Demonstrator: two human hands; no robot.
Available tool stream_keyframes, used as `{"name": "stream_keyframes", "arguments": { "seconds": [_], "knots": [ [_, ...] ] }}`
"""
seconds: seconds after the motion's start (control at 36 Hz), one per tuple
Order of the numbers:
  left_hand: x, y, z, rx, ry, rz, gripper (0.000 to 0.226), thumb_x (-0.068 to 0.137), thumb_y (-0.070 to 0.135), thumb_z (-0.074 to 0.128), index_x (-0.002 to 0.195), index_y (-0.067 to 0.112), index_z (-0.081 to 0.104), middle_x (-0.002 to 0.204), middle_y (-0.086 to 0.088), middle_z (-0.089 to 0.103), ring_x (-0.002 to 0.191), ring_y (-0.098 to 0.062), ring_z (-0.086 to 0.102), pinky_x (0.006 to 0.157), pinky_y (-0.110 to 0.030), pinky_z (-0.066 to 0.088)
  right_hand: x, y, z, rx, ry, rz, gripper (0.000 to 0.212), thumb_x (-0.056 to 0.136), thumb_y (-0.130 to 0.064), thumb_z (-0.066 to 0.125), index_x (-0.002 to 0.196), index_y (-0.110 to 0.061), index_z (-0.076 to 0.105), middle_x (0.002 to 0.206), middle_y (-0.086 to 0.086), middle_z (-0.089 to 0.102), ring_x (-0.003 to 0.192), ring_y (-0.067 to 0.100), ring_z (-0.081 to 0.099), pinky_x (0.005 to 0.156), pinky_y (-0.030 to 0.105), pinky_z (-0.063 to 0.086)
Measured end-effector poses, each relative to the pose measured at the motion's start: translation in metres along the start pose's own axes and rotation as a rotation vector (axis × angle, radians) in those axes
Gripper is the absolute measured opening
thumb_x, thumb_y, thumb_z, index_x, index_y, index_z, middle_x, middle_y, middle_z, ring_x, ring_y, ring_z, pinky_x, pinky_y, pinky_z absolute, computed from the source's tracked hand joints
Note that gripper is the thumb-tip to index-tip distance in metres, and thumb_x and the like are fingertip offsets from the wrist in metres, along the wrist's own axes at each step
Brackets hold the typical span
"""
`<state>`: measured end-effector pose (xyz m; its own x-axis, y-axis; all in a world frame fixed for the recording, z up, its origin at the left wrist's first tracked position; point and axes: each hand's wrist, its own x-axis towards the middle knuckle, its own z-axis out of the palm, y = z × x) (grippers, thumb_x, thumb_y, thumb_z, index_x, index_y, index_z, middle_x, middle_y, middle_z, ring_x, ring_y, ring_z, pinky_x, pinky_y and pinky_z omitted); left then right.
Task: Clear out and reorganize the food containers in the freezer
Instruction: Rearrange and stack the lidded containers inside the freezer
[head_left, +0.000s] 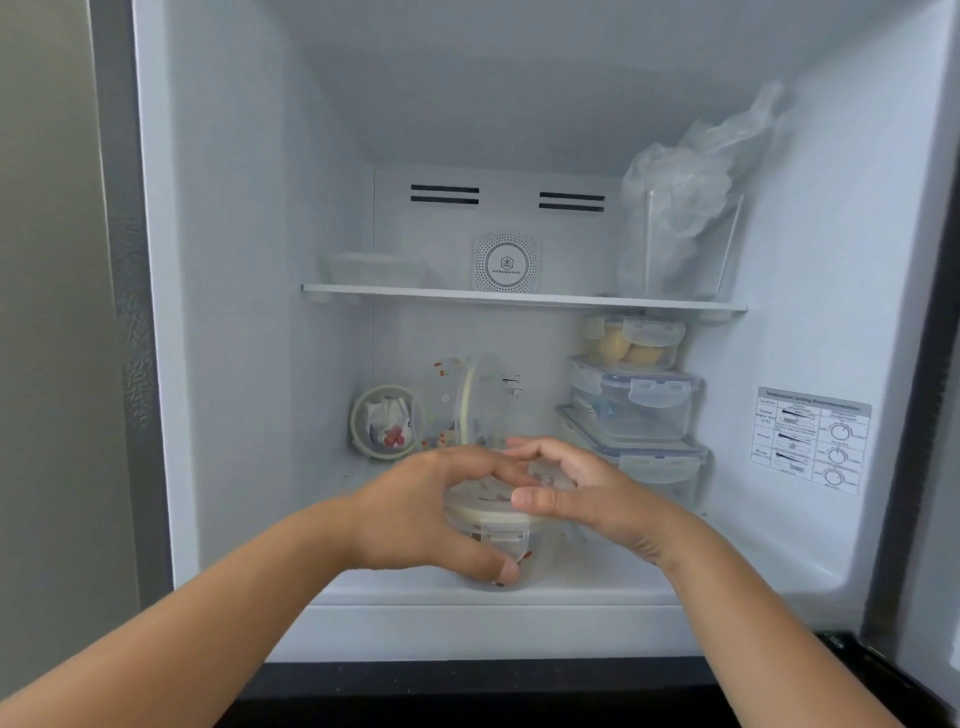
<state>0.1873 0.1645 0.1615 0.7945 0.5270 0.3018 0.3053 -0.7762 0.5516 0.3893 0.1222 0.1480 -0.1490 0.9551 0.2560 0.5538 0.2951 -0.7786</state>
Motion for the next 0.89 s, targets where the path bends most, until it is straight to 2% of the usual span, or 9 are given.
{"name": "stream_keyframes", "arguments": {
  "seconds": [0.11, 0.19, 0.33, 0.44, 0.53, 0.67, 0.75, 0.81, 0.89],
  "knots": [
    [0.0, 0.005, -0.002, -0.036, -0.034, -0.011, 0.057, 0.063, 0.031, 0.086, 0.111, 0.046, 0.059, 0.129, 0.028, 0.051, 0.122, 0.008, 0.043, 0.111, -0.028, 0.029, 0.001, 0.001, -0.004, 0.038, 0.013, -0.018, 0.055, 0.053, -0.061, 0.073, 0.099, -0.032, 0.062, 0.131, -0.021, 0.053, 0.127, -0.002, 0.042, 0.111, 0.036, 0.032],
    [-0.001, 0.007, 0.001, -0.047, -0.047, 0.018, 0.054, 0.064, 0.03, 0.085, 0.11, 0.044, 0.06, 0.133, 0.027, 0.049, 0.123, 0.011, 0.041, 0.111, -0.027, 0.026, 0.005, 0.004, -0.003, 0.063, 0.058, -0.033, 0.052, 0.049, -0.059, 0.074, 0.09, -0.029, 0.062, 0.123, -0.016, 0.059, 0.121, -0.001, 0.048, 0.109, 0.035, 0.034],
    [0.0, 0.009, 0.002, -0.056, -0.061, 0.0, 0.054, 0.065, 0.031, 0.084, 0.112, 0.041, 0.06, 0.128, 0.026, 0.052, 0.124, 0.006, 0.042, 0.111, -0.03, 0.026, 0.005, 0.008, 0.0, 0.105, 0.072, -0.067, 0.051, 0.052, -0.055, 0.074, 0.099, -0.037, 0.064, 0.117, -0.011, 0.062, 0.116, -0.002, 0.05, 0.099, 0.027, 0.038],
    [0.001, 0.009, 0.004, -0.079, -0.022, 0.008, 0.045, 0.068, 0.025, 0.083, 0.108, 0.037, 0.064, 0.125, 0.025, 0.057, 0.121, 0.009, 0.045, 0.104, -0.02, 0.027, 0.002, 0.007, -0.001, 0.112, 0.016, -0.081, 0.052, 0.058, -0.053, 0.073, 0.108, -0.041, 0.063, 0.123, -0.015, 0.06, 0.123, -0.002, 0.046, 0.105, 0.029, 0.035],
    [0.001, 0.006, 0.005, -0.063, 0.008, 0.037, 0.043, 0.07, 0.023, 0.081, 0.108, 0.036, 0.065, 0.125, 0.025, 0.057, 0.123, 0.01, 0.043, 0.1, -0.004, 0.022, 0.0, 0.008, -0.002, 0.107, 0.021, -0.071, 0.054, 0.059, -0.057, 0.073, 0.11, -0.042, 0.063, 0.125, -0.015, 0.06, 0.124, 0.001, 0.047, 0.109, 0.034, 0.034],
    [-0.007, -0.002, 0.005, -0.001, 0.085, 0.076, 0.045, 0.077, 0.022, 0.076, 0.113, 0.044, 0.062, 0.129, 0.032, 0.052, 0.131, 0.02, 0.022, 0.104, -0.002, 0.016, -0.004, 0.012, 0.0, 0.059, 0.052, -0.068, 0.062, 0.059, -0.068, 0.068, 0.114, -0.04, 0.062, 0.13, -0.017, 0.055, 0.124, 0.002, 0.046, 0.109, 0.036, 0.036],
    [-0.012, -0.008, 0.002, 0.022, 0.117, 0.048, 0.046, 0.079, 0.019, 0.073, 0.117, 0.041, 0.059, 0.13, 0.027, 0.052, 0.123, 0.017, 0.036, 0.095, 0.002, 0.026, -0.007, 0.015, -0.001, 0.025, 0.085, -0.061, 0.068, 0.057, -0.074, 0.065, 0.116, -0.042, 0.06, 0.133, -0.016, 0.051, 0.125, 0.004, 0.045, 0.108, 0.036, 0.037],
    [-0.014, -0.01, 0.003, 0.06, 0.111, 0.049, 0.051, 0.074, 0.028, 0.077, 0.119, 0.042, 0.056, 0.13, 0.027, 0.051, 0.12, 0.014, 0.043, 0.093, 0.001, 0.029, -0.009, 0.016, 0.0, 0.024, 0.087, -0.071, 0.069, 0.054, -0.073, 0.067, 0.115, -0.042, 0.06, 0.131, -0.015, 0.05, 0.123, 0.004, 0.047, 0.106, 0.035, 0.04],
    [-0.014, -0.011, 0.007, 0.16, 0.128, 0.068, 0.059, 0.064, 0.052, 0.072, 0.119, 0.047, 0.051, 0.13, 0.03, 0.048, 0.121, 0.015, 0.04, 0.096, 0.001, 0.025, -0.009, 0.017, 0.005, 0.014, 0.103, -0.086, 0.072, 0.05, -0.073, 0.07, 0.114, -0.041, 0.058, 0.128, -0.015, 0.049, 0.119, 0.003, 0.05, 0.103, 0.035, 0.044]
  ]
}}
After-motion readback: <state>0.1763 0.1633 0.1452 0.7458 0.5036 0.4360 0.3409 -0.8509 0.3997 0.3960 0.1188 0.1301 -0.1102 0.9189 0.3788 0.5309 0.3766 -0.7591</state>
